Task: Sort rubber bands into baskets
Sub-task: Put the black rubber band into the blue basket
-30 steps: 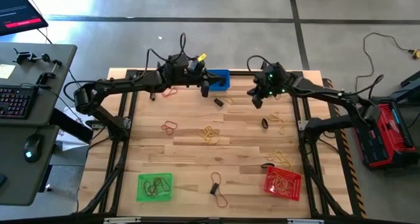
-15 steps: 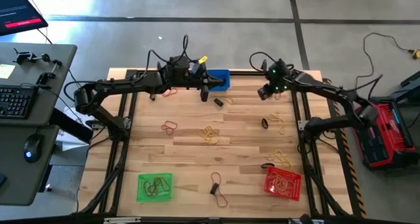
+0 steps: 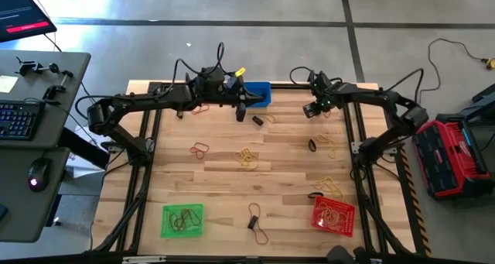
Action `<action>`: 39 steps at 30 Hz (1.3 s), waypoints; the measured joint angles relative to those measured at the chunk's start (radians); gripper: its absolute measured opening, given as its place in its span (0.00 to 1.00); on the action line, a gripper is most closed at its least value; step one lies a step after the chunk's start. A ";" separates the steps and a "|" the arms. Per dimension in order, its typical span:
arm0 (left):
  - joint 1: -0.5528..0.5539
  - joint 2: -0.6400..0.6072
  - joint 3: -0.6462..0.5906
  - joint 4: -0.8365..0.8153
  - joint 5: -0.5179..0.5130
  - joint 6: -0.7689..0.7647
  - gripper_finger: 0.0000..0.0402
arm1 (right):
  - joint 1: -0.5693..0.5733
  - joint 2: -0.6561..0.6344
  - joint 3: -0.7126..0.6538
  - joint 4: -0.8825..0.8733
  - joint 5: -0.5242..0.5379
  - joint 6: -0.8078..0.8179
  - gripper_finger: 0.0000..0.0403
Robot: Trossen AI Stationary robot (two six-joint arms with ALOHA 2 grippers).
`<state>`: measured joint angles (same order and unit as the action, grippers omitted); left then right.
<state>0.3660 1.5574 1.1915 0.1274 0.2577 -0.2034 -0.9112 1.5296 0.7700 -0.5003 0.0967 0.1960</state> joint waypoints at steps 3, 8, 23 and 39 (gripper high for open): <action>0.000 0.000 0.000 -0.003 0.000 0.022 0.00 | -0.008 0.009 0.000 0.004 0.000 -0.018 0.28; 0.000 0.000 0.000 -0.004 -0.005 0.022 0.00 | -0.027 0.009 0.000 0.039 -0.017 -0.037 0.10; 0.014 -0.035 -0.199 0.189 -0.049 -0.011 0.00 | 0.010 -0.104 0.000 0.053 -0.141 -0.010 0.01; 0.027 -0.258 -0.482 0.392 -0.087 -0.008 0.00 | 0.316 -0.061 0.269 0.177 -0.133 0.147 0.00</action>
<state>0.3933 1.2990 0.7095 0.5194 0.1709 -0.2114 -0.5950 1.4691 1.0392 -0.3234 -0.0359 0.3426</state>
